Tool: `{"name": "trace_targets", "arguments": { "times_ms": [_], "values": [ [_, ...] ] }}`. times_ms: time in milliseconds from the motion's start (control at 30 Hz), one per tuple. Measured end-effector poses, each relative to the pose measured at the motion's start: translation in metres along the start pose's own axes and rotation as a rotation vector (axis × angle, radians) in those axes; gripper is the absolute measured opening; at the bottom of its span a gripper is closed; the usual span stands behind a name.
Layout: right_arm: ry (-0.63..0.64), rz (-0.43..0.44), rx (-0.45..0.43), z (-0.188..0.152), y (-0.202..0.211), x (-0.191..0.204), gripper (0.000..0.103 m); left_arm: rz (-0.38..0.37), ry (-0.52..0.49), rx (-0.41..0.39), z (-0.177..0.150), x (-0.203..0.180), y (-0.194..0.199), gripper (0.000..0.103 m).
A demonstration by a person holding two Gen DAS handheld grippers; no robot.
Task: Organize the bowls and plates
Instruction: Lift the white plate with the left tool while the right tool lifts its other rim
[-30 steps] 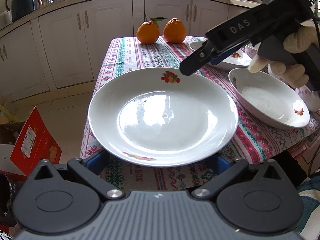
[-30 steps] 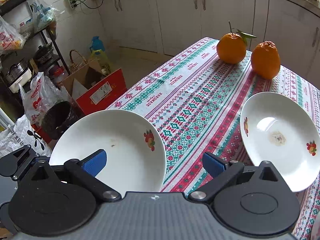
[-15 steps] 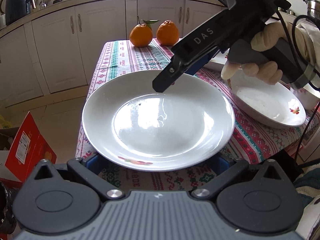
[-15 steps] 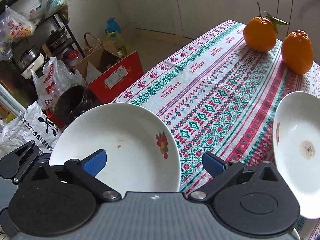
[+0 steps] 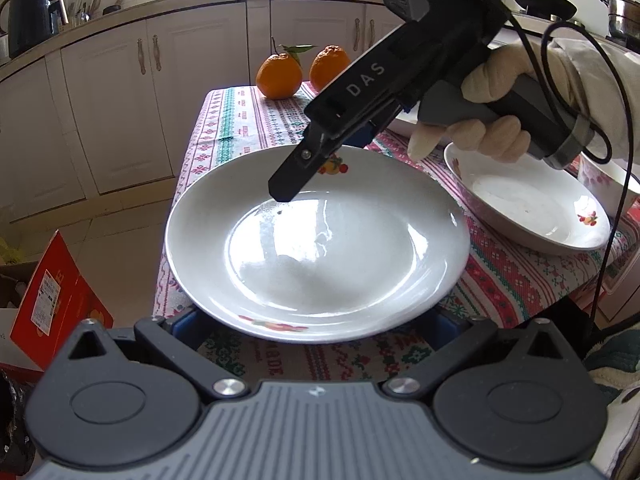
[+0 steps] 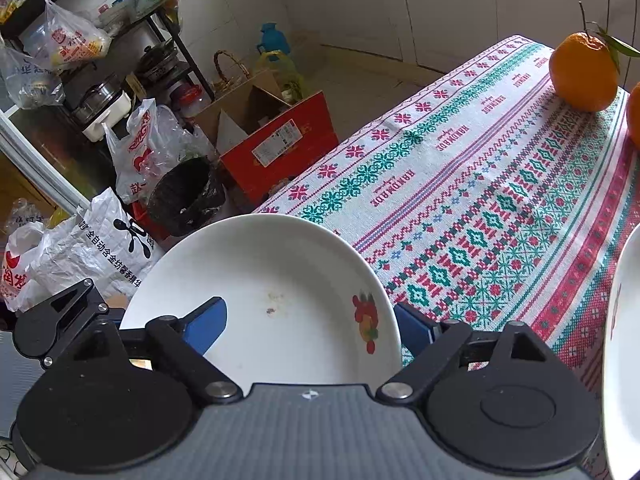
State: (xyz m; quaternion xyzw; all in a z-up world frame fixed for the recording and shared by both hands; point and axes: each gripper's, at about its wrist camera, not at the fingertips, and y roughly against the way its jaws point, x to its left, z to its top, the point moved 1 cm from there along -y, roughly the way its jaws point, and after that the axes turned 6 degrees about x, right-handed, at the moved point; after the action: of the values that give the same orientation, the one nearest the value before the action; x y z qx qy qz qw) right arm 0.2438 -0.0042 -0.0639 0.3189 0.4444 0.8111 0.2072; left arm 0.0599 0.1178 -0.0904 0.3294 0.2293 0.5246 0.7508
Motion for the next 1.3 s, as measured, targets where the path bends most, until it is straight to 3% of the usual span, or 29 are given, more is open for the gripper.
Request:
{"name": "trace_targets", "arguments": {
  "times_ms": [433,800,1300],
  "values": [
    [-0.01,0.093,0.003,0.013,-0.003,-0.009,0.087,-0.015,-0.034,-0.012,-0.002,0.004,0.003,0.102],
    [-0.017,0.079,-0.002,0.013,0.001,-0.011,0.088,-0.036,-0.058,-0.005,0.005,0.009,0.0,0.102],
    [-0.062,0.013,-0.071,0.048,0.013,-0.052,0.088,-0.071,-0.1,-0.046,0.054,0.034,-0.035,0.102]
  ]
}}
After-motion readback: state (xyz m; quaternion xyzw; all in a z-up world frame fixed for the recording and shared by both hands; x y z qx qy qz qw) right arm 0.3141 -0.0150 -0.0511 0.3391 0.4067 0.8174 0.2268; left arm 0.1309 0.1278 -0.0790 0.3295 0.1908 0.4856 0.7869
